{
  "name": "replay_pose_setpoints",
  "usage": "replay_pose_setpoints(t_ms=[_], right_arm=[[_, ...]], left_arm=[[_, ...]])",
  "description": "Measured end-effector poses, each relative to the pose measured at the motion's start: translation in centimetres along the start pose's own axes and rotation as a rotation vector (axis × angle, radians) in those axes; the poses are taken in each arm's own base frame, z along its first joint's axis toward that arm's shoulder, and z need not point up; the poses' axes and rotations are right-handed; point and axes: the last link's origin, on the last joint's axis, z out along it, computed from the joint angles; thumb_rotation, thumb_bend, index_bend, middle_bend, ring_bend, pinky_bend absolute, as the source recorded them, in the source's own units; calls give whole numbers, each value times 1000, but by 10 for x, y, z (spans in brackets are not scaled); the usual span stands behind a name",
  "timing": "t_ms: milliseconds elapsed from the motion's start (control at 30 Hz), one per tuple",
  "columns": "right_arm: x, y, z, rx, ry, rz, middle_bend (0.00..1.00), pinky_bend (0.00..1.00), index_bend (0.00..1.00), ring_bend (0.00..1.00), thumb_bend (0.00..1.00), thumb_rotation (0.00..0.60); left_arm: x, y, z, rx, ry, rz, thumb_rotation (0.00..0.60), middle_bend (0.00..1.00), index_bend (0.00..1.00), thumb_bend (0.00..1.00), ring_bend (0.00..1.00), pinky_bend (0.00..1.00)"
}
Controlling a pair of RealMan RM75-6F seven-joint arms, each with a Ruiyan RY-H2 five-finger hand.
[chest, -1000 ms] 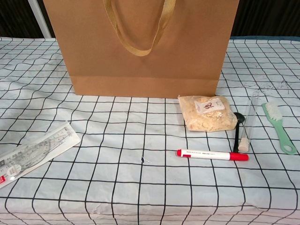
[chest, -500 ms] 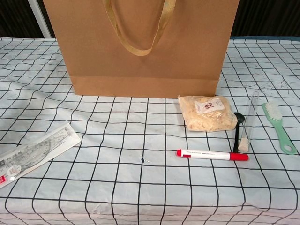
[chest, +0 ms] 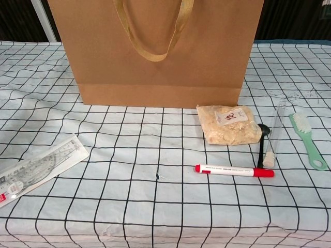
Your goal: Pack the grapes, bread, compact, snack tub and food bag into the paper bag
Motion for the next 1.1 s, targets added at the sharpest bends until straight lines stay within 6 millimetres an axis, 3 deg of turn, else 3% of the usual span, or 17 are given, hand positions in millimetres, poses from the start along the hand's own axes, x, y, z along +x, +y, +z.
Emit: replay_pose_setpoints(t_ms=[200,433,867,1100], right_arm=[[-20,3,0,-39,-106,-45,99,237,198,172,183,600],[-20,2,1,-58,-119,-57,43,234,170,145,151,600],[-2,1,-5,-52,-69,-70,45,234,147,150,136,600],[34,5,-16,-58,119,-133,120,234,145,211,138,600]], left_arm=[[2,-2,-1,9,0,-5,600,46,87,21,0,50],[3,-2,-1,16,-3,-4,600,44,85,22,0,50],[4,-3,-1,26,-1,0,600,42,84,22,0,50],[5,-5,0,33,7,-4,600,42,84,21,0,50]])
